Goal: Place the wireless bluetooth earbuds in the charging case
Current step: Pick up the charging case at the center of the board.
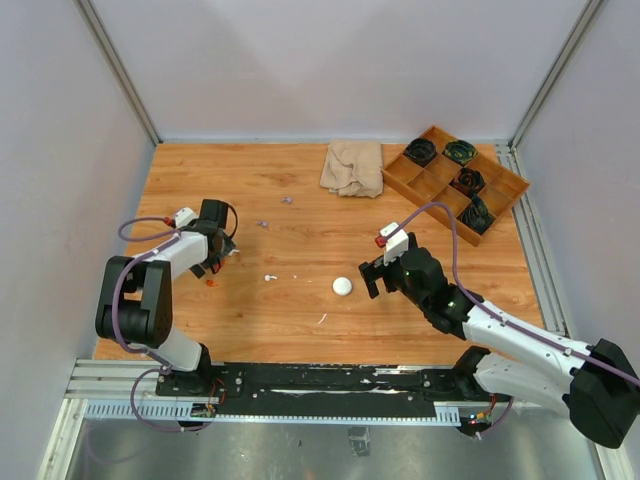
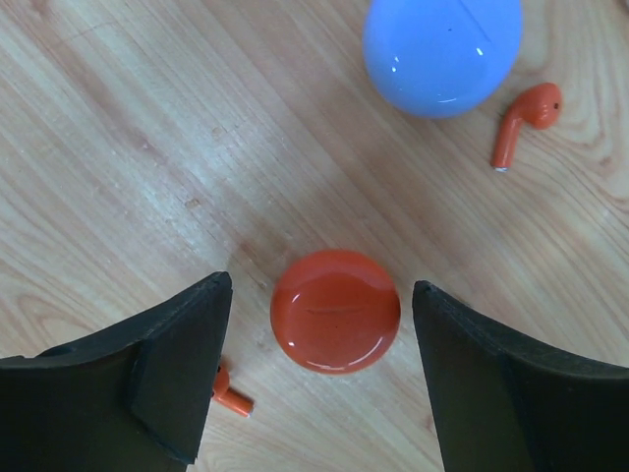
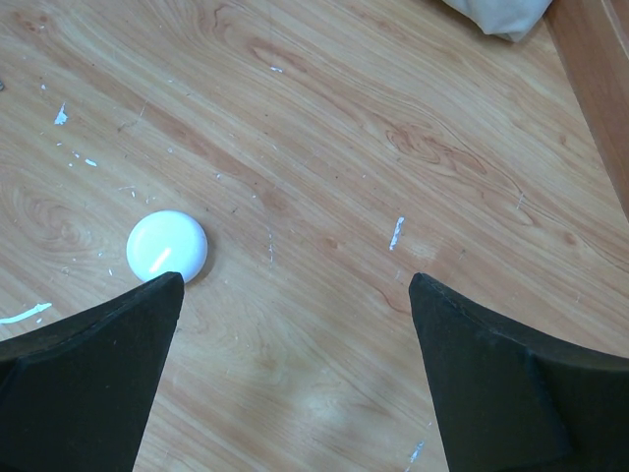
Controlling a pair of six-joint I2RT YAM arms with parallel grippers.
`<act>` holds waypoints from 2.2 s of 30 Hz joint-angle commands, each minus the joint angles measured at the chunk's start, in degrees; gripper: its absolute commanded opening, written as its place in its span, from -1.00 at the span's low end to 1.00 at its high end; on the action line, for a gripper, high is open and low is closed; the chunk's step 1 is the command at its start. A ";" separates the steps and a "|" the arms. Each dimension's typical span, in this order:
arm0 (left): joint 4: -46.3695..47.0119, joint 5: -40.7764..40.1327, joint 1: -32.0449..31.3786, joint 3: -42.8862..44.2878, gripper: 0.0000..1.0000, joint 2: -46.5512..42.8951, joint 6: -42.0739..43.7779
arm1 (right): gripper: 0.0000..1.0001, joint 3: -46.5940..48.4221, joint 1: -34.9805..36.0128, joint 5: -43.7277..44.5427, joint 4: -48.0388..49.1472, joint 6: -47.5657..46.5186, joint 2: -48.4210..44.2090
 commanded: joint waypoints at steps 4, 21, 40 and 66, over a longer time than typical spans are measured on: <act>2.07 1.43 0.97 1.88 0.50 3.46 -1.03 | 1.00 1.08 -0.55 -0.56 1.02 0.16 0.60; 2.05 5.42 0.90 -1.59 -0.04 -4.26 -0.52 | 0.99 1.03 -0.53 -2.70 1.15 1.24 -1.17; 4.92 9.02 -17.87 -2.67 -0.17 -20.81 -3.41 | 0.97 0.76 -0.49 -18.40 13.37 11.54 4.16; 17.37 3.77 -42.98 2.06 -0.18 -18.56 -13.10 | 0.34 1.35 -0.55 -25.46 42.12 26.36 18.10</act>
